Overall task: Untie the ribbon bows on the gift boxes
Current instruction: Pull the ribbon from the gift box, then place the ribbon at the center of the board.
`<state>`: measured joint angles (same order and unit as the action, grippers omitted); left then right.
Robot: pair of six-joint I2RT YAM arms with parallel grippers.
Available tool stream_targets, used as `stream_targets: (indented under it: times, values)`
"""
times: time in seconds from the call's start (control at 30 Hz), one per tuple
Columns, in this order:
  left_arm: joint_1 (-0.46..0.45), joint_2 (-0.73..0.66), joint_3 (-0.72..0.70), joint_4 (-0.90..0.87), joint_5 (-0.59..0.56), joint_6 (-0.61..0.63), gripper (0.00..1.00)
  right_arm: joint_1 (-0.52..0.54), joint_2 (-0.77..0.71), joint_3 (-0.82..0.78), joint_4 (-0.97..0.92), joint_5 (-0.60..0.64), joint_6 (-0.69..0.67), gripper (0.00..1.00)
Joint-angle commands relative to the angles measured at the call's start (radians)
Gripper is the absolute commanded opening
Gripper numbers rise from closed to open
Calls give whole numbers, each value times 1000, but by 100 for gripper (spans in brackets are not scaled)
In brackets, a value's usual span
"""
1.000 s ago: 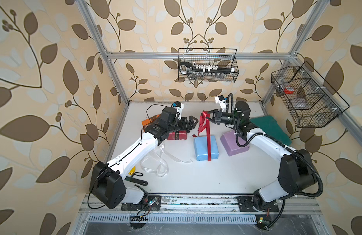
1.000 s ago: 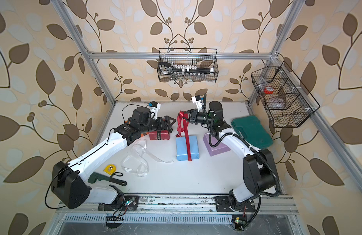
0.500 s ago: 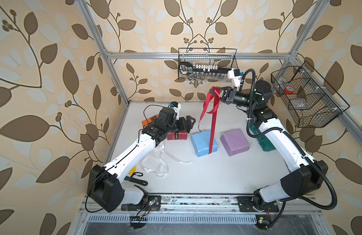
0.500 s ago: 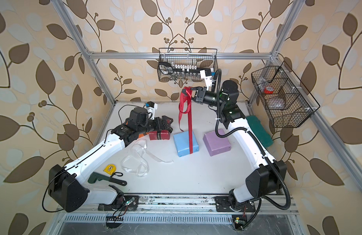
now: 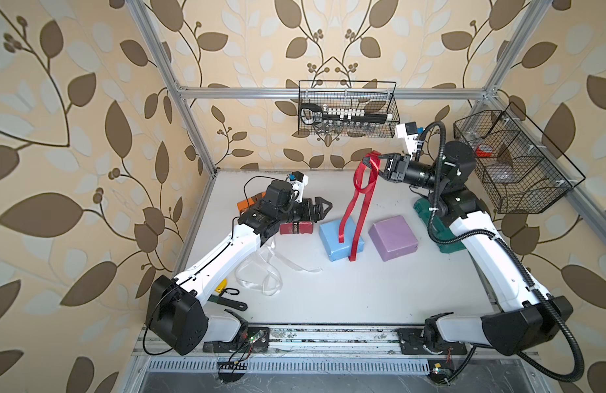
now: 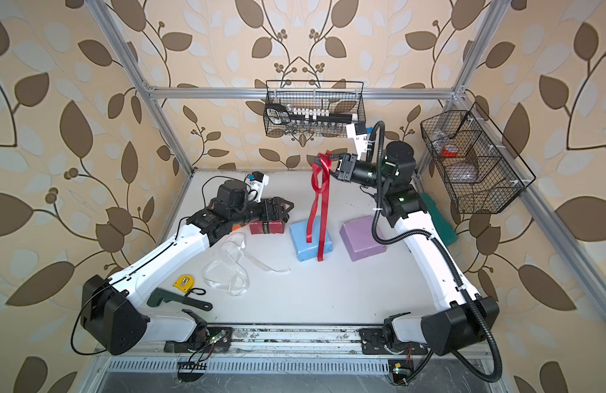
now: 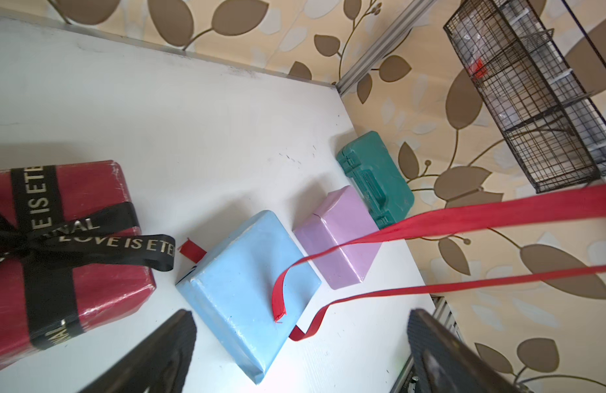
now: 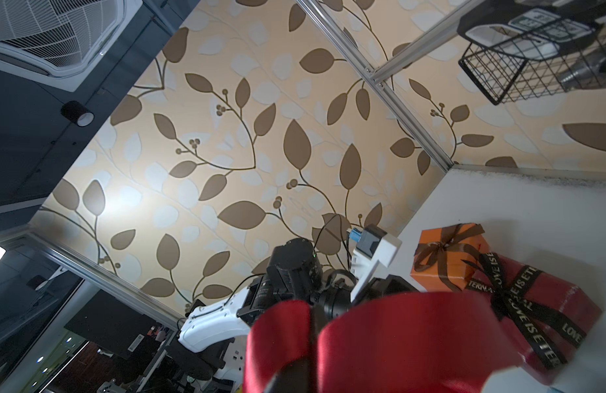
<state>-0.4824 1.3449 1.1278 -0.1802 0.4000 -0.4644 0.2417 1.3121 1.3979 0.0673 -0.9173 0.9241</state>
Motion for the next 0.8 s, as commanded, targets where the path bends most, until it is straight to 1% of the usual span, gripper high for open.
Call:
stream_targets:
  times: [0.0, 0.03, 0.1, 0.2, 0.27, 0.43, 0.53, 0.6, 0.77]
  values:
    - [4, -33, -32, 113, 133, 53, 99, 0, -61, -84, -46, 2, -80, 0]
    - [-4, -43, -42, 141, 148, 66, 99, 0, -70, -99, -52, 6, -85, 0]
    - [-47, -69, -60, 185, 146, 150, 99, 0, -86, -134, -54, 9, -87, 0]
    - [-125, -100, -82, 221, 74, 296, 99, 0, -86, -146, -78, 15, -102, 0]
    - [-154, -105, -94, 267, 56, 339, 99, 0, -86, -154, -87, 32, -109, 0]
    - [-178, -81, -89, 416, 80, 315, 99, 2, -77, -183, -122, 64, -148, 0]
    - [-179, -76, -88, 505, 91, 289, 99, 4, -85, -206, -165, 98, -201, 0]
    - [-178, -59, -71, 539, 112, 267, 99, 10, -91, -222, -190, 123, -231, 0]
    - [-184, 42, -6, 580, 192, 219, 99, 30, -93, -233, -189, 136, -243, 0]
